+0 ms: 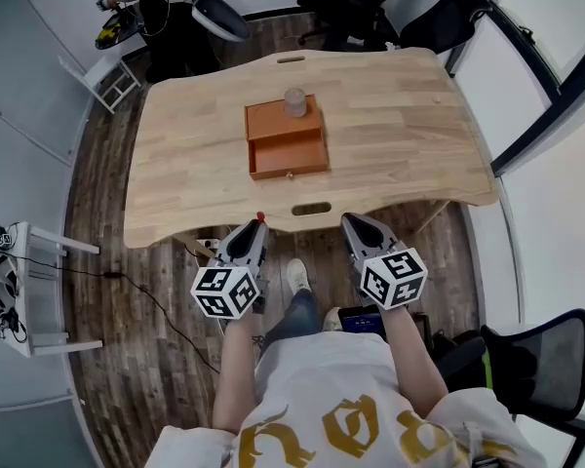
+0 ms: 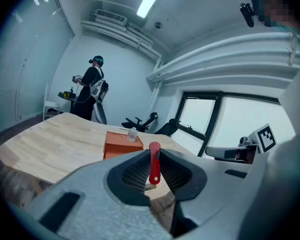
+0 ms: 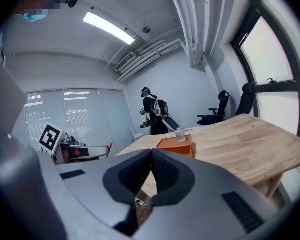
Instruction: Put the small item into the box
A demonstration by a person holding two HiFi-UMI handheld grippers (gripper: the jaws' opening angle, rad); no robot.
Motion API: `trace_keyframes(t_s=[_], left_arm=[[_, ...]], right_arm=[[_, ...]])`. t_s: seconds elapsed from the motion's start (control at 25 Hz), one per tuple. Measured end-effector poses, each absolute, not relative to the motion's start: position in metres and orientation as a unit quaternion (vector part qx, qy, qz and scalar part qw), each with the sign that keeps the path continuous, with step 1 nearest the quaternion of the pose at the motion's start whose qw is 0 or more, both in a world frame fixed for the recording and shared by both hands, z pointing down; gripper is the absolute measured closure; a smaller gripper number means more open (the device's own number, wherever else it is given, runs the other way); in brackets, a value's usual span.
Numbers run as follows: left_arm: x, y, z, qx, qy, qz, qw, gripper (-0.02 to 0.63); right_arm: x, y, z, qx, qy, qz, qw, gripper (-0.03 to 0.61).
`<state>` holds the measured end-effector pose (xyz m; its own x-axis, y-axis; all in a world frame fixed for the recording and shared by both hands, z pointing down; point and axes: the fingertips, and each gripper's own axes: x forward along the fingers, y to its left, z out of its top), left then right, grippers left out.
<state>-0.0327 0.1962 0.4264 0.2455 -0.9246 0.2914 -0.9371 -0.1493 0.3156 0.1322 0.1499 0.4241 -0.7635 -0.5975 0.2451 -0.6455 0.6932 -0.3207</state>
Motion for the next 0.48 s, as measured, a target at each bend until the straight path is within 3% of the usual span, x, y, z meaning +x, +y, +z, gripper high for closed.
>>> trace_keyframes(t_s=[0.48], left_arm=[[-0.078,0.057,0.456,0.774,-0.585,0.021,0.242,0.557]], right_arm=[[0.094,0.022,0.460,0.378,-0.893,0.233,0.071,0.568]])
